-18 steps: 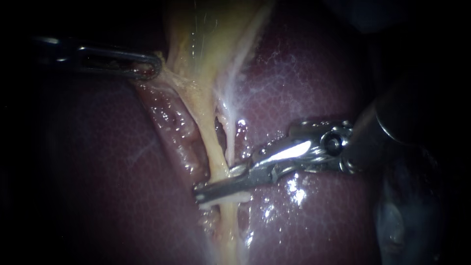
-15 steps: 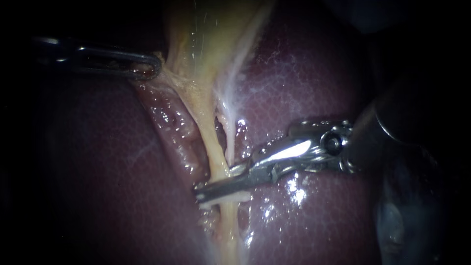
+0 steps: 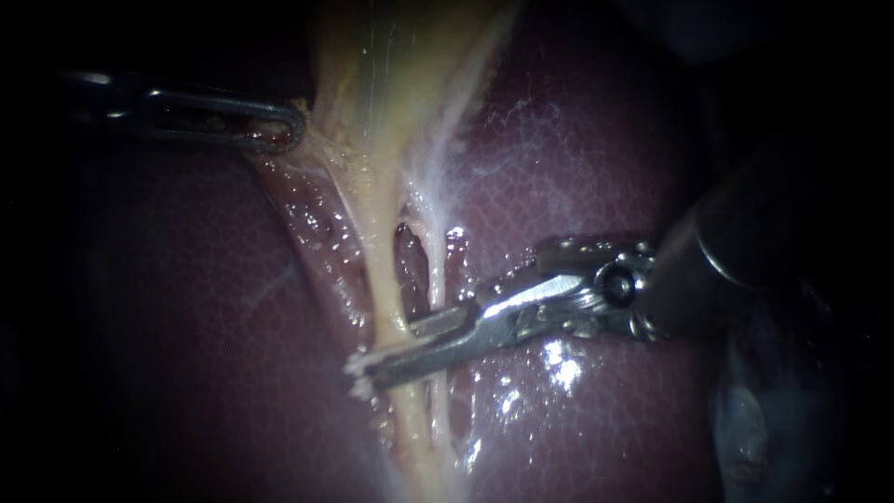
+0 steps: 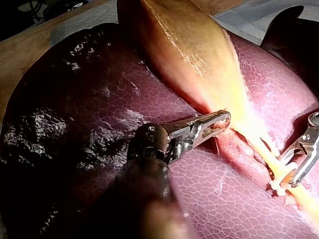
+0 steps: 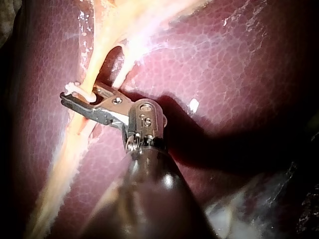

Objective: Going back second clip left tube

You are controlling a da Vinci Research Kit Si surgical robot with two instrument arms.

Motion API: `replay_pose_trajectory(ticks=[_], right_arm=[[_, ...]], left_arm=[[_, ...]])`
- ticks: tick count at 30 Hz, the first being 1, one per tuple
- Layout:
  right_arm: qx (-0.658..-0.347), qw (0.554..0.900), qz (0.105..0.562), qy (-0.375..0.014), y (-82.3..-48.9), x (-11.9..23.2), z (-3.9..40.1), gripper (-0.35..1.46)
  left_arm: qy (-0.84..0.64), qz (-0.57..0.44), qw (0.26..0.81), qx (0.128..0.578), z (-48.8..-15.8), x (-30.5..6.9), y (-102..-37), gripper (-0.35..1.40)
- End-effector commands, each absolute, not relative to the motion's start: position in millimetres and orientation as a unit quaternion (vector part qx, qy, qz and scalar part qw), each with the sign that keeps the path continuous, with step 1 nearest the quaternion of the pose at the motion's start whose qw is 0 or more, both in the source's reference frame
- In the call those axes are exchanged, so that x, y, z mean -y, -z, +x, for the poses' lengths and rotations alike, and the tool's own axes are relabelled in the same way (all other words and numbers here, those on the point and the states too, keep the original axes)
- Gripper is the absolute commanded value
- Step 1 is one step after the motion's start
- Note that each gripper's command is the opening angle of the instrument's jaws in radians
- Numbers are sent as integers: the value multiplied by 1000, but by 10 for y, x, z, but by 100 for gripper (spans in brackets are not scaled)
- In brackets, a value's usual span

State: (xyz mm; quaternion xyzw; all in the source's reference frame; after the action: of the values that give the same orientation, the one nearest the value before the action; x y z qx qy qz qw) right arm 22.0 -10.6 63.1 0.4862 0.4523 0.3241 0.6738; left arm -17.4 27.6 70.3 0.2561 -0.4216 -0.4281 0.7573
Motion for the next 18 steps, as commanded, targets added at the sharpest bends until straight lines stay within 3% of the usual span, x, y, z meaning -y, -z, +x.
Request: replay_pose_trajectory(ticks=[1,5,11,18], right_arm=[[-460,680,478,-313,-632,107,218,49],[-489,703,439,-271,-629,110,211,49],[-525,752,342,-207,-621,115,189,50],[-556,783,243,-132,-600,106,155,50]], left_arm=[[428,255,758,421,-174,-276,-703,-35],[428,255,758,421,-173,-275,-704,-35],[428,255,758,422,-173,-275,-704,-35],[428,256,758,422,-172,-275,-704,-35]])
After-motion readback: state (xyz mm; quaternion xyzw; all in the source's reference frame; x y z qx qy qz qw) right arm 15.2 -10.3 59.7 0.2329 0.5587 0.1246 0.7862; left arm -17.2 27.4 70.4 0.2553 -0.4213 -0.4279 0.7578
